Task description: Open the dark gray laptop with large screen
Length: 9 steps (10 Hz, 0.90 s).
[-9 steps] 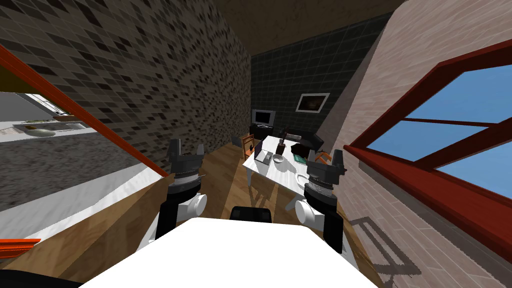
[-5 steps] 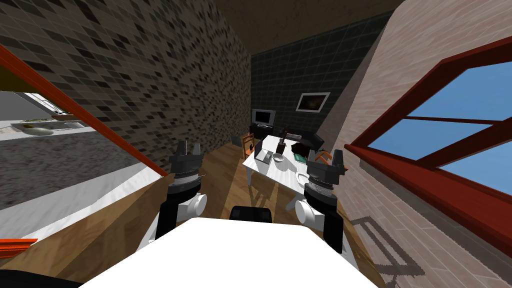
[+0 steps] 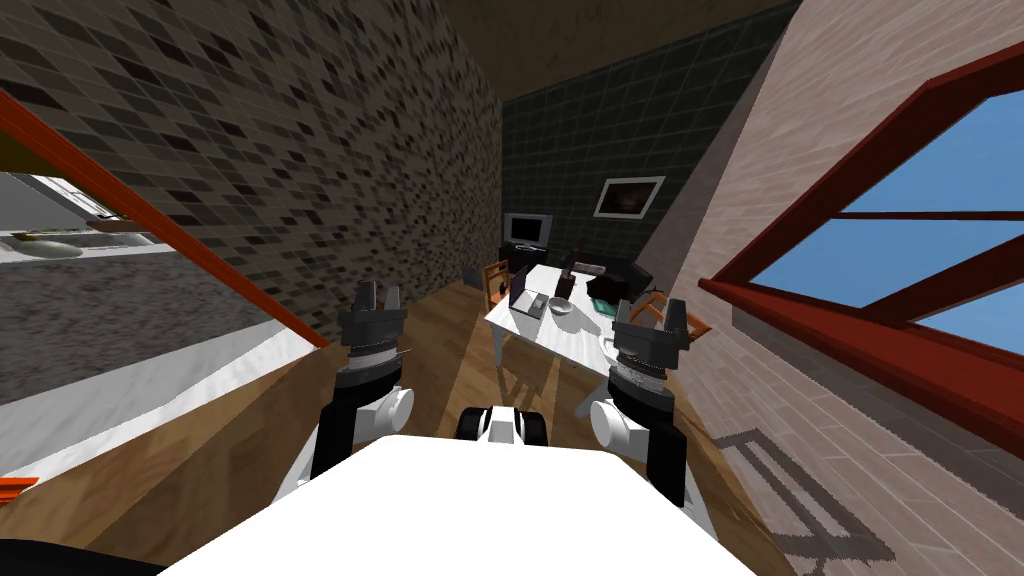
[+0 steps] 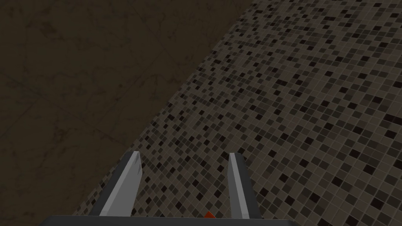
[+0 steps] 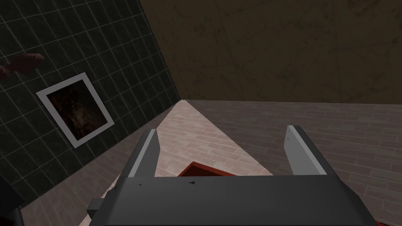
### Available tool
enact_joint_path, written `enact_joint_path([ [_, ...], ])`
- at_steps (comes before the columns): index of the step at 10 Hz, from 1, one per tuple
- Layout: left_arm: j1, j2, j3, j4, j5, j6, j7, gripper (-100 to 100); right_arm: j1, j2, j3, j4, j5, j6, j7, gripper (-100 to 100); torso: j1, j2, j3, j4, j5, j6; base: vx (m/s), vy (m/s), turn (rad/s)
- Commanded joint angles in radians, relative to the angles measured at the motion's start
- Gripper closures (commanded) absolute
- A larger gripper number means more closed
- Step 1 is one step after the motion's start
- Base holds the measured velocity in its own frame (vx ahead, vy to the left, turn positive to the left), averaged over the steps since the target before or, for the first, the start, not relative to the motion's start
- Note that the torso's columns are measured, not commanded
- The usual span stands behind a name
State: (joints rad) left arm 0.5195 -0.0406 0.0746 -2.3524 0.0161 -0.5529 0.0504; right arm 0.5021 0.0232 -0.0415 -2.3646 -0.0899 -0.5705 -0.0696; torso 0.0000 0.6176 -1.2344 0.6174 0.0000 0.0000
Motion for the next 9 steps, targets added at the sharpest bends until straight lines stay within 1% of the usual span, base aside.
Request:
enact_joint_path([
  [1,0.000,0.000,0.000,0.000,0.000,0.000,0.000,0,-0.007,-0.040,0.000,0.009,0.012,0.009,0.008,-100,0.000,0.074,-0.148,0.074,0.000,0.000,0.011,0.013,0.004],
  [2,0.000,0.000,0.000,0.000,0.000,0.000,0.000,0,-0.013,-0.067,0.000,0.018,0.024,0.019,0.016,-100,0.001,0.107,-0.217,0.107,0.000,0.000,0.014,0.027,0.006],
  [5,0.000,0.000,0.000,0.000,0.000,0.000,0.000,0,-0.045,-0.132,0.001,0.058,0.083,0.063,0.053,-100,0.001,0.119,-0.242,0.120,0.000,0.000,0.027,0.049,0.008],
  [7,0.000,0.000,0.000,0.000,0.000,0.000,0.000,0,-0.074,-0.158,0.002,0.095,0.136,0.104,0.088,-100,0.001,0.120,-0.242,0.121,0.000,0.000,0.039,0.070,0.012],
  [9,0.000,0.000,0.000,0.000,0.000,0.000,0.000,0,-0.108,-0.173,0.002,0.137,0.194,0.152,0.129,-100,0.000,0.120,-0.242,0.121,0.000,0.000,0.047,0.085,0.013],
])
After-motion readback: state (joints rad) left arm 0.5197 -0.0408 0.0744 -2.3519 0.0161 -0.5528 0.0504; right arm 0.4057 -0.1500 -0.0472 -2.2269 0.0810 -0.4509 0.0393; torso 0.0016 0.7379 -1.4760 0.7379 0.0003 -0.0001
